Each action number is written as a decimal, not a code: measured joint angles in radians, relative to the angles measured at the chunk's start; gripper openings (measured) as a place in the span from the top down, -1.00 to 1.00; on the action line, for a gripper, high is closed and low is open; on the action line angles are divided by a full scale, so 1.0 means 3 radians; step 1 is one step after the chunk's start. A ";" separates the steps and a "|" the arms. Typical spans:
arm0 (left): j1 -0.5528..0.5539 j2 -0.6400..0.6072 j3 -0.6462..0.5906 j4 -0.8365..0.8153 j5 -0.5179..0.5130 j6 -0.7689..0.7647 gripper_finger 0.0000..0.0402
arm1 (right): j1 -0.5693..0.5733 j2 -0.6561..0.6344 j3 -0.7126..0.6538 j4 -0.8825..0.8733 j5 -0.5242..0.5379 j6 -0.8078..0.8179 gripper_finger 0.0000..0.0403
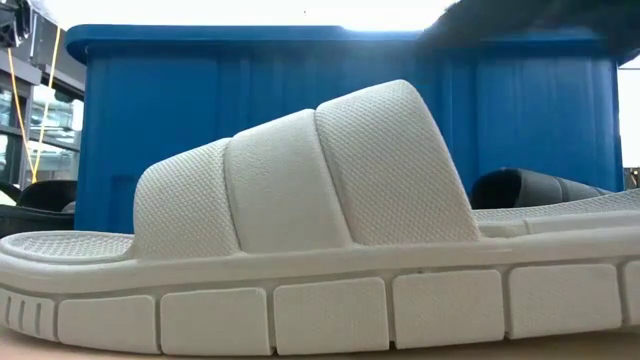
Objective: Pick and place slides into bin
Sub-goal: Stack the gray slide on top of the gray slide in the blue bin
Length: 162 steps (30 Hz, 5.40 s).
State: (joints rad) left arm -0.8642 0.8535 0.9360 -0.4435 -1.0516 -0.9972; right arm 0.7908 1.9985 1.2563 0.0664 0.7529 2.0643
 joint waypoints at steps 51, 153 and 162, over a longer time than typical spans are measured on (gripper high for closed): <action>0.0000 -0.0041 0.0000 -0.0004 0.0128 0.0017 0.02 | -0.0284 0.0129 0.0194 -0.0670 -0.0241 0.0088 0.18; 0.0000 -0.0122 -0.0001 0.0524 0.0735 -0.0865 0.02 | -0.0668 0.0339 0.3668 -0.2589 0.0374 -0.2875 1.00; 0.0000 -0.0096 -0.0001 0.0526 0.0739 -0.0971 0.02 | -0.0719 0.0342 0.3668 -0.2197 0.0255 -0.3227 1.00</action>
State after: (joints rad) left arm -0.8642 0.8246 0.9356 -0.2855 -0.8299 -1.2884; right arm 0.5751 2.1010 2.3566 -0.5926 0.8295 1.0961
